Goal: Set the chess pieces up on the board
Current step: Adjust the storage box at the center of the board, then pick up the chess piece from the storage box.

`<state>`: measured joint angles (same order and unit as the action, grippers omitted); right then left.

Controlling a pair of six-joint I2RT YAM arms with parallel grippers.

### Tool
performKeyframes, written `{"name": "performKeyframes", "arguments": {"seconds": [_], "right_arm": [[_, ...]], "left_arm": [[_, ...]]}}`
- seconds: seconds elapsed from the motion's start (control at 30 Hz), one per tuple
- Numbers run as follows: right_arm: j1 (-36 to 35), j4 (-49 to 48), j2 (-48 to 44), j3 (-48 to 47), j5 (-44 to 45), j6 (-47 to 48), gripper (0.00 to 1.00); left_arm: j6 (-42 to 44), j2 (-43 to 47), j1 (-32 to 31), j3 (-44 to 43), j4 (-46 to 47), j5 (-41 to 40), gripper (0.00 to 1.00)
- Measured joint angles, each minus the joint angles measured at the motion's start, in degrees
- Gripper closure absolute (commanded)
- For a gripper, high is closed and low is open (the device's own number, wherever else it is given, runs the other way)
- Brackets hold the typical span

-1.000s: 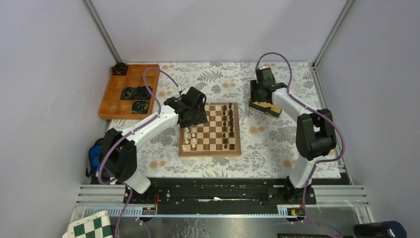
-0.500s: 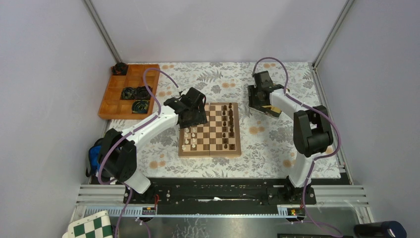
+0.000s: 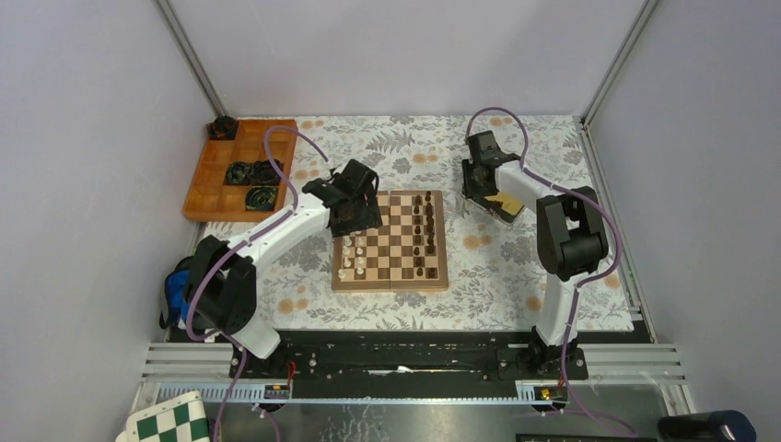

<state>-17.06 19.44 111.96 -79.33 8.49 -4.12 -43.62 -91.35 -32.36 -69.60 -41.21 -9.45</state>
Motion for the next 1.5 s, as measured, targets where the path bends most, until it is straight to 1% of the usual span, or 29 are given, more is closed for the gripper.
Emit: {"name": "performKeyframes", "arguments": {"seconds": [0.07,0.17,0.3,0.57,0.67,0.7,0.73,0.8,0.87,0.97,1.03,1.2,1.3,1.5], "right_arm": [[0.0,0.8,0.7,-1.1,0.5,-0.1,0.62],[0.0,1.4,1.6,-2.3,1.2,-0.3,0.69],[0.0,2.3,2.5,-3.7,1.9,-1.0,0.76],[0.0,5.5,6.5,-9.8,2.9,-3.3,0.85],[0.0,6.1,7.8,-11.7,3.0,-4.4,0.85],[0.0,6.3,8.2,-12.3,3.0,-4.7,0.83],[0.0,6.5,8.7,-12.9,3.0,-4.9,0.80],[0.0,6.8,9.4,-13.7,3.1,-5.5,0.63],[0.0,7.0,9.6,-13.8,3.1,-6.0,0.52],[0.0,6.7,9.6,-13.8,3.0,-6.1,0.44],[0.0,6.3,9.4,-13.7,2.8,-5.7,0.42],[0.0,5.6,7.2,-12.8,3.0,-5.3,0.43],[0.0,4.9,3.8,-11.4,3.7,-5.3,0.45],[0.0,3.3,-4.2,-6.3,7.8,-6.1,0.48]], "left_arm": [[0.2,-0.1,0.3,0.0,0.2,0.2,0.23],[0.5,-0.4,0.7,0.0,0.6,0.4,0.23],[0.8,-0.9,1.0,0.0,0.8,0.7,0.23],[1.0,-1.4,1.4,0.0,0.9,1.1,0.23],[1.0,-1.4,1.6,0.0,0.9,1.2,0.23],[1.0,-1.4,1.6,0.0,0.9,1.2,0.23],[1.0,-1.4,1.7,0.0,0.9,1.2,0.23],[1.0,-1.4,1.7,0.0,0.9,1.2,0.23],[1.0,-1.4,1.7,0.0,0.9,1.2,0.23],[1.0,-1.6,1.7,0.0,0.9,1.2,0.23],[1.0,-1.7,1.7,0.0,0.9,1.2,0.23],[1.0,-2.6,1.7,0.0,1.0,1.6,0.23],[1.0,-3.1,1.7,0.0,1.0,1.6,0.23],[1.0,-3.2,1.7,-0.1,1.0,1.6,0.23]]}}
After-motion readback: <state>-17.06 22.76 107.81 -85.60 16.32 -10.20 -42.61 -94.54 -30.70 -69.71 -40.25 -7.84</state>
